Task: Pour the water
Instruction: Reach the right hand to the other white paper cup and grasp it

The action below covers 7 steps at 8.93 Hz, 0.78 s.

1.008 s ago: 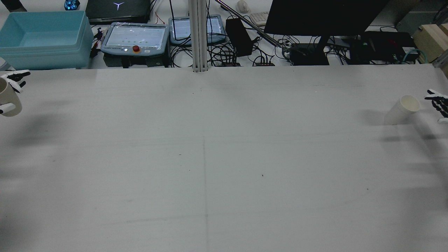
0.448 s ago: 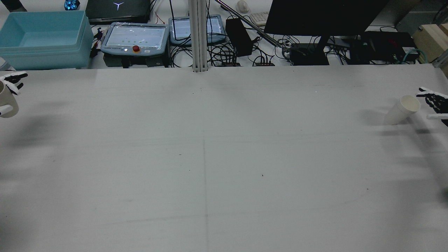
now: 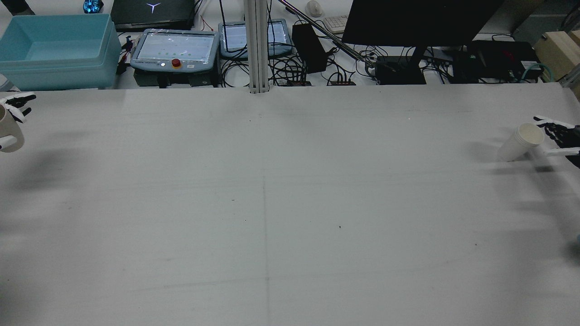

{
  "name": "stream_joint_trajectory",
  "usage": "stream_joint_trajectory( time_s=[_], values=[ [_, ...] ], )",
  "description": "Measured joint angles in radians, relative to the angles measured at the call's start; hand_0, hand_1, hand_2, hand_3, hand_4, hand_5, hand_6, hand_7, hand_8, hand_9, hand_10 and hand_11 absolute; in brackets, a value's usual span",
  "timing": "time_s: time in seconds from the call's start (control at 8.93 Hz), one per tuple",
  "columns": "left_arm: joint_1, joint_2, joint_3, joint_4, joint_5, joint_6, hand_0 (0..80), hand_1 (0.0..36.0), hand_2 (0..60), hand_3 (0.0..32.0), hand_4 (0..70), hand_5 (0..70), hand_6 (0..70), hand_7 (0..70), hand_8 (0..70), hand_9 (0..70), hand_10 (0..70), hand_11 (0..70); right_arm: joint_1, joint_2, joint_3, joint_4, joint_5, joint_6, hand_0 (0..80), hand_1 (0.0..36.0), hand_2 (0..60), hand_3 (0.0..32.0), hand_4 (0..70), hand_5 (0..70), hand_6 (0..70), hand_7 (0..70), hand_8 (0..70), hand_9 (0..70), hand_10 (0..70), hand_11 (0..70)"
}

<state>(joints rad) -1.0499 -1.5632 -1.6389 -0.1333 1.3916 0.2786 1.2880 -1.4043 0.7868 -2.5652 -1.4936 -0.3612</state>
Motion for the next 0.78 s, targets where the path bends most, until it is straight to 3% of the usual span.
stream_joint_trajectory(
  time_s=[0.56,0.78],
  values=[
    [0.001,0.000,0.005,-0.009,0.000,0.004,55.1,34.1,60.0,0.0,70.0,70.0,10.3,19.3,5.2,7.5,5.9,9.4,-0.030,0.029,0.003,-0.014,0.007,-0.018,52.9,16.6,0.0,7.0,4.3,27.2,6.6,16.9,0.3,1.9,0.0,0.0],
    [0.001,0.001,0.021,-0.025,0.000,0.005,55.1,34.0,60.0,0.0,70.0,70.0,10.2,19.2,5.2,7.5,5.9,9.4,-0.040,0.047,0.009,-0.025,0.007,-0.024,53.3,17.5,2.8,6.8,6.0,28.5,7.2,18.1,0.4,2.2,0.0,0.0]
  ],
)
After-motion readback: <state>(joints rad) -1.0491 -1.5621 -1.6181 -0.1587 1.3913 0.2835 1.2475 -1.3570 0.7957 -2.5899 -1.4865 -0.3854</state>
